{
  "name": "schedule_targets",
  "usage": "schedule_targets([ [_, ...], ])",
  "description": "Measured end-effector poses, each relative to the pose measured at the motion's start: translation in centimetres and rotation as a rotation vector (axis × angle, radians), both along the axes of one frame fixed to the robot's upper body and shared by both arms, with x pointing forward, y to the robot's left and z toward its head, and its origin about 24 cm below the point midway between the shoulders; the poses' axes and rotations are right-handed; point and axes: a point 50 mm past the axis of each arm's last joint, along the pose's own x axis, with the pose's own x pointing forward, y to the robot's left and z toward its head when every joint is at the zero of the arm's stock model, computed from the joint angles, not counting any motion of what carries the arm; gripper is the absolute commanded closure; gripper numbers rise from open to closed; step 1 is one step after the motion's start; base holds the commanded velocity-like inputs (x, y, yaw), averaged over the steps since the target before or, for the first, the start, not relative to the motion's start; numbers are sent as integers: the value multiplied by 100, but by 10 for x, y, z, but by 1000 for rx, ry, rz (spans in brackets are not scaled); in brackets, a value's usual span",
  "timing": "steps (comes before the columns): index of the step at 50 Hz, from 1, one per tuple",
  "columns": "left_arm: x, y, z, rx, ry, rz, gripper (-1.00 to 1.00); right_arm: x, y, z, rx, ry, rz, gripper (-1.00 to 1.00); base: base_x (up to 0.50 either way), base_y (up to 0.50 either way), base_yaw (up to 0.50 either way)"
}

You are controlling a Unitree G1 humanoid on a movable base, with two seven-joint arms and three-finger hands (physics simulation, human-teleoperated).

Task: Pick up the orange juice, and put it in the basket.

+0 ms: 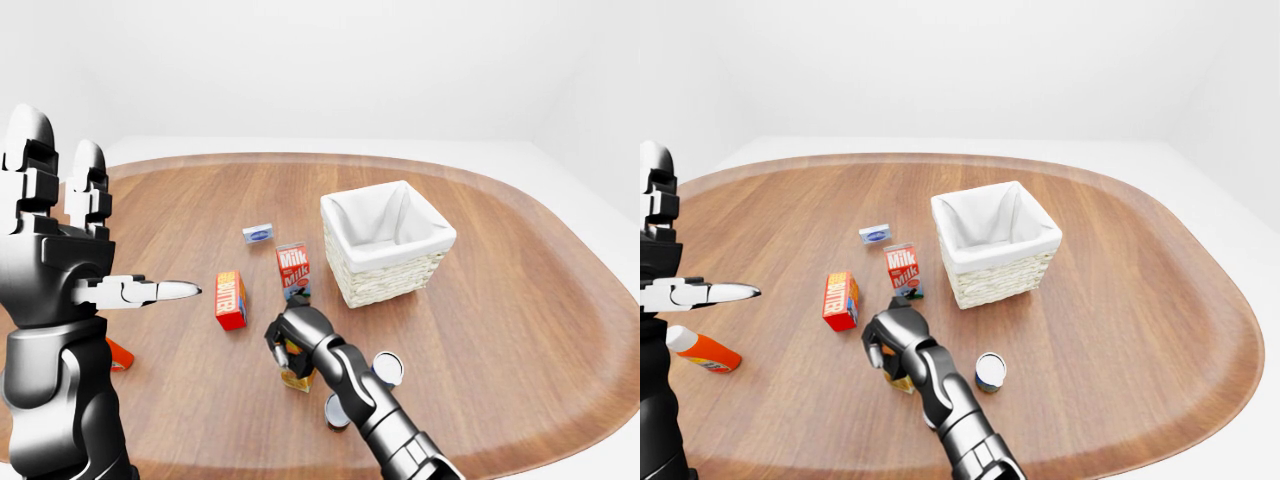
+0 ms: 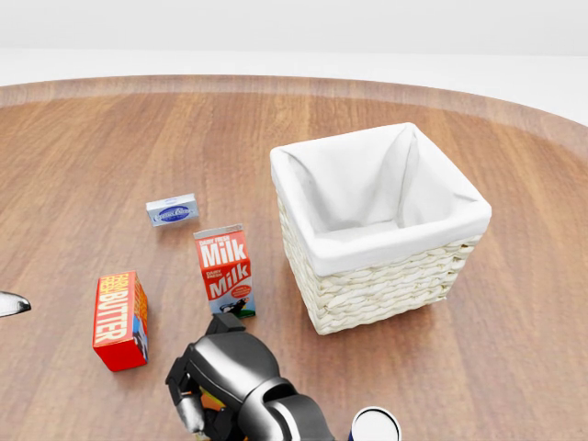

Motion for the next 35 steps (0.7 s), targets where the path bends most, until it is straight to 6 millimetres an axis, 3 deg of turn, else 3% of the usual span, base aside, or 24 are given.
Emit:
schedule_targets([
  [11, 0, 0, 0, 0, 0, 0, -100, 6, -6, 5, -35, -12, 10, 100, 0, 0, 0],
  [35, -2, 0, 0, 4, -5, 0, -100, 25, -11, 46, -37, -129, 27, 100, 0, 0, 0],
])
